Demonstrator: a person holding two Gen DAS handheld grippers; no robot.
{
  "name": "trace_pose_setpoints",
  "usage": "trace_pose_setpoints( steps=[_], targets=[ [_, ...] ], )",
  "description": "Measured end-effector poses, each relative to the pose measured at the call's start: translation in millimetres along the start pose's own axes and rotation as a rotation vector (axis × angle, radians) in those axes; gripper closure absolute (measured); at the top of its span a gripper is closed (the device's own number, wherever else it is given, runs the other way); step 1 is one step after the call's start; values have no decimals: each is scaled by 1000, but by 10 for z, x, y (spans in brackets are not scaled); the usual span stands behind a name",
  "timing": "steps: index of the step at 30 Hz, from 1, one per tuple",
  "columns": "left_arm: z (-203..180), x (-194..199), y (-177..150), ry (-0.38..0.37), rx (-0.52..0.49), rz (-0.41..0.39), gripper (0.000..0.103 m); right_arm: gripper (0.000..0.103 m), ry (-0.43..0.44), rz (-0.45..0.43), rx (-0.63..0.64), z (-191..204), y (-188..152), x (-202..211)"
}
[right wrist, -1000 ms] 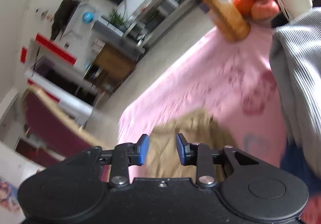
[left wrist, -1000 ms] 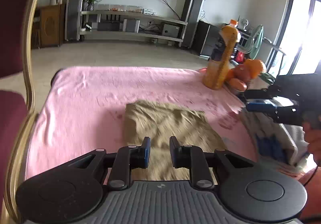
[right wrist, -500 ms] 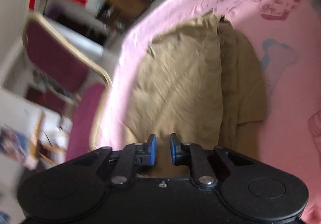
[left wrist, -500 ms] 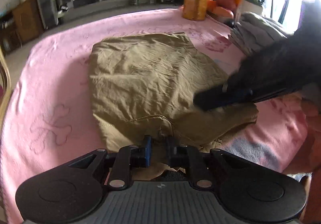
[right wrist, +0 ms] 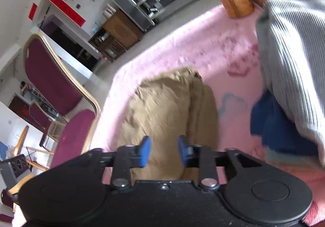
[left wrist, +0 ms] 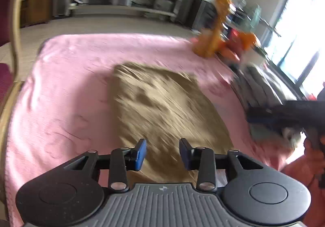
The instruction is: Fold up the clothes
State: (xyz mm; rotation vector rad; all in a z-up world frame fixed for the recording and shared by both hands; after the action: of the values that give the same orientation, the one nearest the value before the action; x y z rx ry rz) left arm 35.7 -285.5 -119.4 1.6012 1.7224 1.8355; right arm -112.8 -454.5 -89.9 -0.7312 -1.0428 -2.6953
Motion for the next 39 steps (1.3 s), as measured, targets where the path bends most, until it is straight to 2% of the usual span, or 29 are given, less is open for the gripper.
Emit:
trace_pose_setpoints(
  steps=[1,2,4,6,9,12,19,22,25,28,33,39],
  targets=[
    [97,-36,27,39,10,0,60,51,1,-9,-7,23,45,8],
    [195,-83,40,76,20,8,59,45,-3,-17,-11,18,81,-4],
    [323,-178,48,115,48,31,58,42,-25,-27,-20,-18,131,-40],
    [428,-264,61,137,85,52,57,42,-50,-11,-53,-117,166,-213],
    [500,-396,104,162,100,80,55,42,-38,35,-127,-182,175,-425],
    [562,-497,134,170,123,102,55,42,-38,58,-129,-181,199,-616],
    [620,-608,28,184,128,130,52,41,-151,41,-109,-433,230,-799],
    [637,-565,19,196,116,132,51,41,-153,51,-147,-548,189,-821],
    [655,-525,38,220,93,128,51,41,-156,59,-134,-564,162,-839],
    [675,-501,62,206,109,122,51,41,-164,63,-116,-561,151,-848],
    [788,-526,11,206,167,143,51,41,-161,96,-154,-642,119,-881],
    [728,-682,-62,73,324,165,44,41,-129,116,-254,-747,71,-936]
  ],
)
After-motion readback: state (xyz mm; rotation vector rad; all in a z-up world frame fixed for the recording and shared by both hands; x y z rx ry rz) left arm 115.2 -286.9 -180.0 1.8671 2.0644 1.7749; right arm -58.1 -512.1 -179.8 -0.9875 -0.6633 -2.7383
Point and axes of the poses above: each gripper's, at about its wrist camera, not at the fingertips, and x roughly against the way its jaws point, z to its left, y to its top, the point moved 10 cm from there along -x, roughly the way its jaws point, and after that the axes turned 9 degrees about -z, right-handed, at the moved point
